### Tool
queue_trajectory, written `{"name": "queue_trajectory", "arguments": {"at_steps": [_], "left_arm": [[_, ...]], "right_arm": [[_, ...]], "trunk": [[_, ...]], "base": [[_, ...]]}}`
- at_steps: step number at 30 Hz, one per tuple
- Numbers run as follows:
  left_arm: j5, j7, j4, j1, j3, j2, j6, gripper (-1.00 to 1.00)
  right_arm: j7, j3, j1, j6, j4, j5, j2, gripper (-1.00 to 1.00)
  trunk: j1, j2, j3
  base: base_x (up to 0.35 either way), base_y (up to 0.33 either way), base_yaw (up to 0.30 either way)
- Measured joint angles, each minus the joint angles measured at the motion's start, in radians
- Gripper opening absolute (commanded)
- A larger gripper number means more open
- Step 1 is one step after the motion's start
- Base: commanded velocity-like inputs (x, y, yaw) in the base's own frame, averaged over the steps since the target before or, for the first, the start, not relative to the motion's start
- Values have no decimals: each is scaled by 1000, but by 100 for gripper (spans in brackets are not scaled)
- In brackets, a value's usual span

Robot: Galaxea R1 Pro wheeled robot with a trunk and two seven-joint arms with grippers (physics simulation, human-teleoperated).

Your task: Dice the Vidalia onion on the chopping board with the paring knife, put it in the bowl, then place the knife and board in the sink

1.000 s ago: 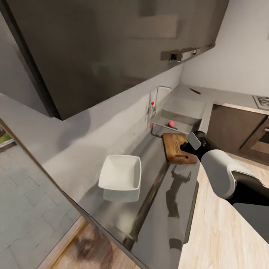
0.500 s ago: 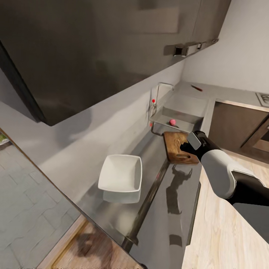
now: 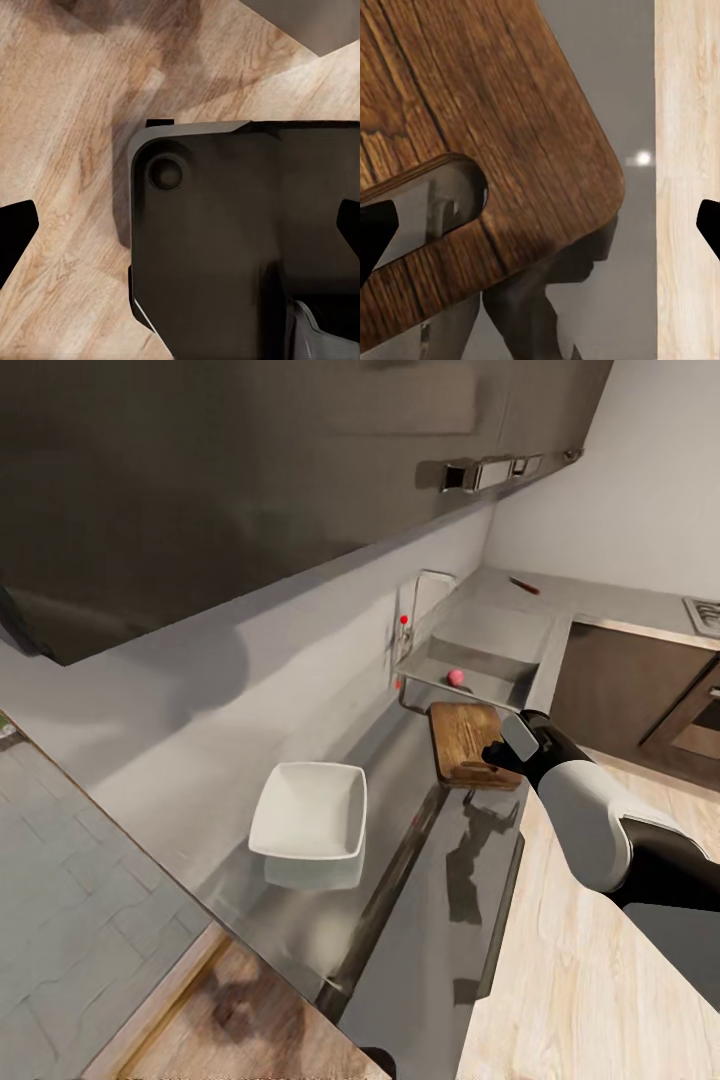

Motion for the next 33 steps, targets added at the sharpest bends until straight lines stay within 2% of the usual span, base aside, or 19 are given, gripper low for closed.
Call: {"name": "queue_trajectory", "arguments": {"at_steps": [16, 33], "left_arm": [[0, 0, 0, 0, 0, 0, 0, 100], [0, 0, 0, 0, 1, 0, 0, 100]], "right_arm": [[0, 0, 0, 0, 1, -1, 2, 100], [0, 0, 0, 0, 2, -1, 2, 100]], "trunk": [[0, 0, -25], [0, 0, -28]], "base": [[0, 0, 0], [25, 28, 0]]}}
